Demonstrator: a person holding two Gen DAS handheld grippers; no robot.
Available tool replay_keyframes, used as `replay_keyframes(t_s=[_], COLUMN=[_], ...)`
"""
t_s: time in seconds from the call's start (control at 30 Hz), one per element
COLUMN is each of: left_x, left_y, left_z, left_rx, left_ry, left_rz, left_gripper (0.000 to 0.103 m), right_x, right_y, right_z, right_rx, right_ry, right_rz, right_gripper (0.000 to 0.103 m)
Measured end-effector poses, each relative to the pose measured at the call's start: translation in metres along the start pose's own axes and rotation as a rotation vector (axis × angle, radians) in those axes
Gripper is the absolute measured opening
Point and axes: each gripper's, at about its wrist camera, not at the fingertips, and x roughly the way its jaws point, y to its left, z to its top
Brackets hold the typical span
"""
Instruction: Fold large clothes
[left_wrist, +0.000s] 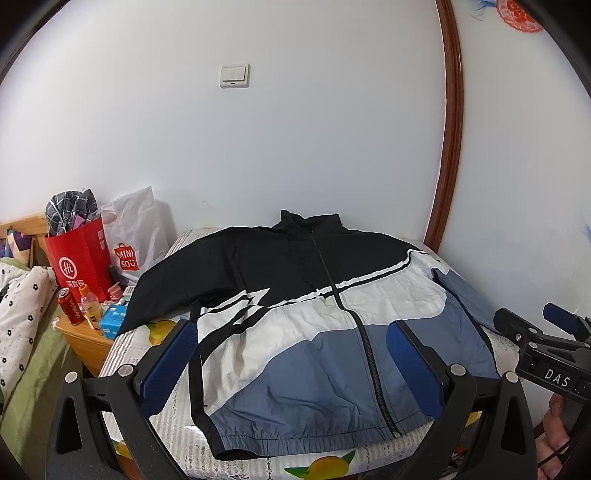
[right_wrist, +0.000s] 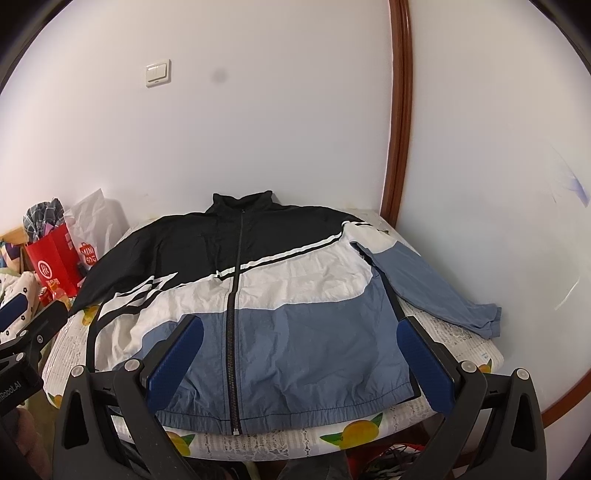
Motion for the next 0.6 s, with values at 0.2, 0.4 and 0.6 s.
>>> replay_keyframes(t_s=[0.2, 0.4, 0.6], left_x=[0.001, 0.0, 0.0], left_y=[0.005, 0.006, 0.008], left_z=[0.002, 0.003, 0.005], left_rx=[-0.01, -0.013, -0.024], left_ry=[0.008, 0.005, 0.006], left_rz=[0.005, 0.003, 0.0], left_gripper=[0.103, 0.103, 0.103], right_x=[0.003, 0.005, 0.005], right_y=[0.004, 0.009, 0.013], right_z=[0.001, 0.004, 0.006], right_rx=[-0.008, -0.01, -0.017], right_ry=[0.001, 0.0, -0.002], right_rz=[0.006, 0.01, 0.012], right_gripper=[0.103, 0.103, 0.103])
